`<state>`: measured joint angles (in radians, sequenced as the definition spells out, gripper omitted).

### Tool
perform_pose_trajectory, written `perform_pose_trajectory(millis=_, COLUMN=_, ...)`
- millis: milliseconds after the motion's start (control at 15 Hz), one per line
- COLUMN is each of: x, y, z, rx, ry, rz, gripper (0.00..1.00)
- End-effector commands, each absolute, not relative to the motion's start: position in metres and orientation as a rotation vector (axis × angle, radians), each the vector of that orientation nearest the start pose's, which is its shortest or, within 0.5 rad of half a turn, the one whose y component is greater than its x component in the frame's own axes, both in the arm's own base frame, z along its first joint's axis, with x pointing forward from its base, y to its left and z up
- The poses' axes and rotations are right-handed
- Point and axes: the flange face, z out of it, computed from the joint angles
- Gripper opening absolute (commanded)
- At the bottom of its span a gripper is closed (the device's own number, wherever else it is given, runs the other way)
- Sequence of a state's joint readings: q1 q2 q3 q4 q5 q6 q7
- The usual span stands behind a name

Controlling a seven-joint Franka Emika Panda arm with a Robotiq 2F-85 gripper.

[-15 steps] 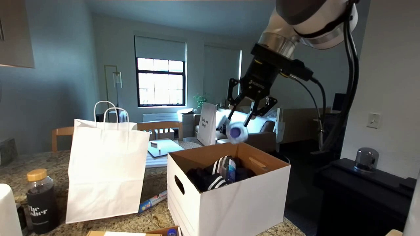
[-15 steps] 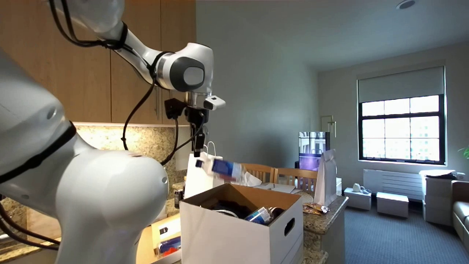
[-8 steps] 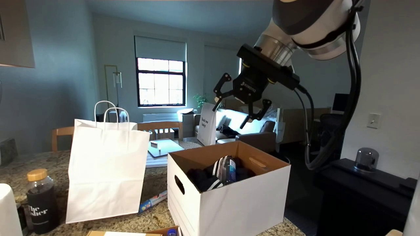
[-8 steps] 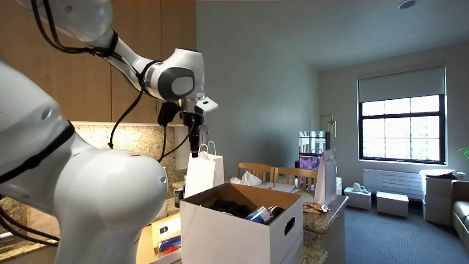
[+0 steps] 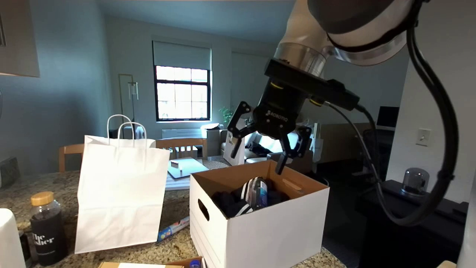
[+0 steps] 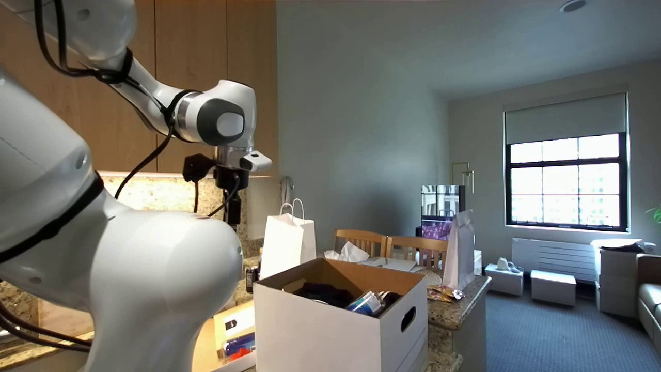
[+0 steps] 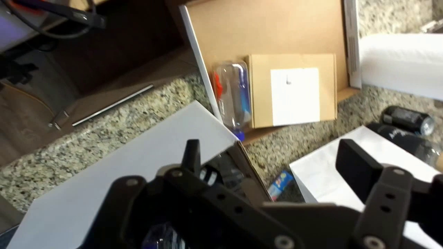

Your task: Pick up two empty bottles and place them in the white storage box

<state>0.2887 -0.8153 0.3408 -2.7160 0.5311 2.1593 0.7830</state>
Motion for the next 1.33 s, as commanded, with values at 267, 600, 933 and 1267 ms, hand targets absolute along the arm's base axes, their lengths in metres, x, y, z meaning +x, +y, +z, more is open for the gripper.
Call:
perform_pose_trajectory(millis=267, x=0.255, y=0.235, z=0.516, rx=-3.101, ry=0.511, rz=0.239, gripper=1.00)
perform_pose_trajectory(millis=600, x=0.278, y=0.250, z=0.549, rx=-3.301, ry=0.234, rz=0.158, gripper=1.00)
perform_pose_trajectory(millis=933, x=0.282, y=0.306, z=0.517, rx=-3.305, ry=-0.185, rz=0.217, gripper=1.00)
perform_pose_trajectory(millis=1267, x=0.260, y=0.378, z=0.437, rx=-3.203, ry=-0.429, rz=0.217, gripper=1.00)
